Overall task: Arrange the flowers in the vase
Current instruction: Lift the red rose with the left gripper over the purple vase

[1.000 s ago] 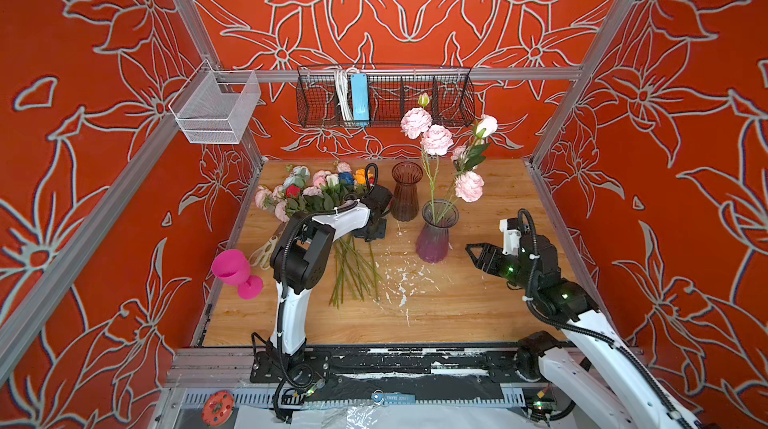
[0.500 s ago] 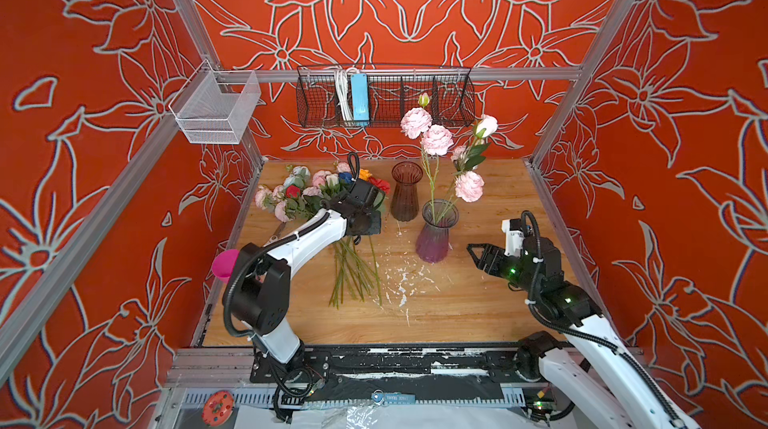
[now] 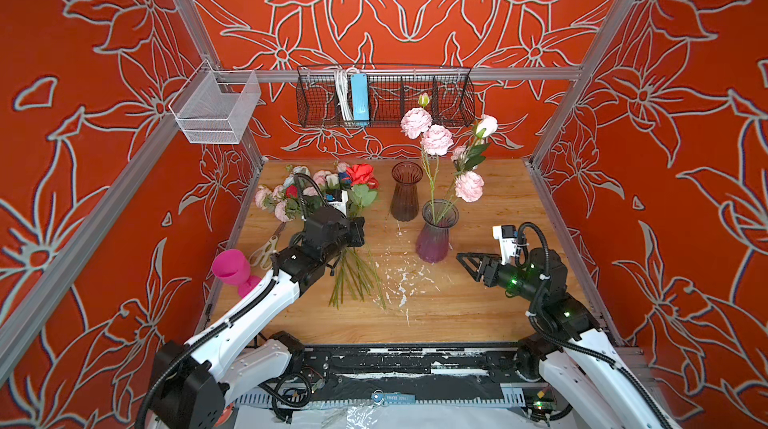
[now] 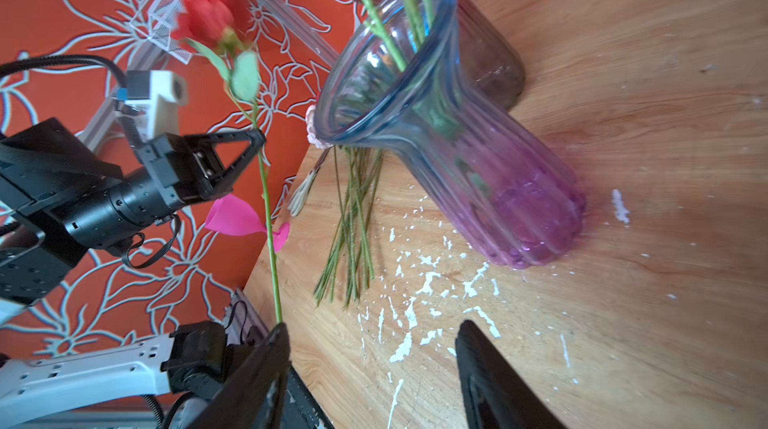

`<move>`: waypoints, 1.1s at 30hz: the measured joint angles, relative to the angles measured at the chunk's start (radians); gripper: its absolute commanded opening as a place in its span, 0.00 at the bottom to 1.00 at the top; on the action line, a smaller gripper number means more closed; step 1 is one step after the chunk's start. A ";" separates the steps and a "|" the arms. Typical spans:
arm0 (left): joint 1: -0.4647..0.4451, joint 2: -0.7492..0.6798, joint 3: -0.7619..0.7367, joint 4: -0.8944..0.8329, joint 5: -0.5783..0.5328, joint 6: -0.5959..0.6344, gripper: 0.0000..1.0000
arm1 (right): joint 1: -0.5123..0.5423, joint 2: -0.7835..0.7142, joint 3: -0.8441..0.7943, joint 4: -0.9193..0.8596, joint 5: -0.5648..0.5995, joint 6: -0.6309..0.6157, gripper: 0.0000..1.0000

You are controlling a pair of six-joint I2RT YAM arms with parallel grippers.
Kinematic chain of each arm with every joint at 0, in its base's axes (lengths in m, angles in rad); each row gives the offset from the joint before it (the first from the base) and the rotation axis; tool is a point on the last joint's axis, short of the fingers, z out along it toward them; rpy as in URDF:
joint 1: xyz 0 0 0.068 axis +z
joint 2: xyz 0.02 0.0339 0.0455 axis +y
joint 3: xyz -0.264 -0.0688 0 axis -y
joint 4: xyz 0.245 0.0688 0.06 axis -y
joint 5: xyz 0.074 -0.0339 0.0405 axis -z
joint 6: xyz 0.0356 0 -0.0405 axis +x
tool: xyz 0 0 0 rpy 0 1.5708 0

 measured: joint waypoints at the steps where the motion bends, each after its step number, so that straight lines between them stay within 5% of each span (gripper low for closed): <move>1: -0.002 -0.020 -0.008 0.038 0.004 0.000 0.00 | 0.000 -0.004 -0.004 0.008 0.001 0.003 0.65; 11: -0.136 -0.043 0.150 0.253 -0.005 0.133 0.00 | 0.000 -0.039 -0.064 0.075 0.077 0.048 0.67; 21: -0.357 0.216 0.423 0.434 -0.061 0.471 0.00 | 0.000 -0.073 -0.066 0.048 0.174 0.046 0.69; 33: -0.378 0.519 0.660 0.615 -0.140 0.679 0.00 | 0.000 -0.060 -0.066 -0.001 0.214 0.013 0.70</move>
